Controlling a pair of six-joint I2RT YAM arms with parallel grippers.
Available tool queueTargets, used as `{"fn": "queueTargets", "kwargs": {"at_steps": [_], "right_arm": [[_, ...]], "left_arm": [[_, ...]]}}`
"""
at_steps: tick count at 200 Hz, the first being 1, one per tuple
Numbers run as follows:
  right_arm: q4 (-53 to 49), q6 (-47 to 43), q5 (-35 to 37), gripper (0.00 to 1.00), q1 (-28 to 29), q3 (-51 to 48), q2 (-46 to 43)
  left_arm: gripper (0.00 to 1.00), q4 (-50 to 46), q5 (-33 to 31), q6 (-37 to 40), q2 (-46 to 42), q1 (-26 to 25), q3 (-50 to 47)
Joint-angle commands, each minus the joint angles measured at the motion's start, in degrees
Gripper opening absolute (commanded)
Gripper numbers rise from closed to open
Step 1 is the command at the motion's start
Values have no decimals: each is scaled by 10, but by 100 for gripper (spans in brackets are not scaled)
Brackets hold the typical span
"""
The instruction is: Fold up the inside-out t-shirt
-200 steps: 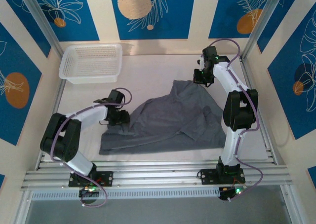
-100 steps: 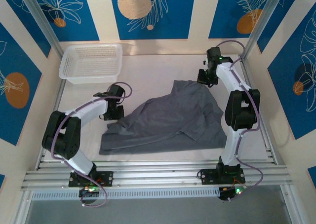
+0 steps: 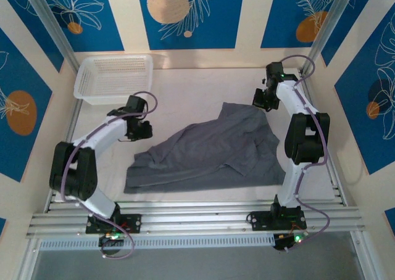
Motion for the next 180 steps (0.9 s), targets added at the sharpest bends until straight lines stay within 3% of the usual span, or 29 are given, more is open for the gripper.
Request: {"fn": "queueTargets", "kwargs": {"at_steps": [1,28,77,105,126,145,164,180], "right_arm": [[0,5,-13,0,3,1,-19],[-5,1,-9,0,4,2,-20],[-6,1,-1,0,5,0,-21],[-2,22,24,0,-3,-8,-29],[10,47,34,0,-24,-25,-44],[20,54,23,0,-44,-40,-51],[19,48,-2,0,-47,-44,-44],[22,47,-12,0,-42,-47,-38]], "left_arm": [[29,-58,2,27,50,-27,18],[30,-84,-22,29,91,-38,30],[0,-90,-80,15,73,-38,35],[0,-81,-97,2,39,-28,44],[0,-55,-54,-13,3,-1,43],[0,-13,24,-30,-19,39,35],[0,11,84,-32,-2,58,45],[0,17,89,-29,34,60,65]]}}
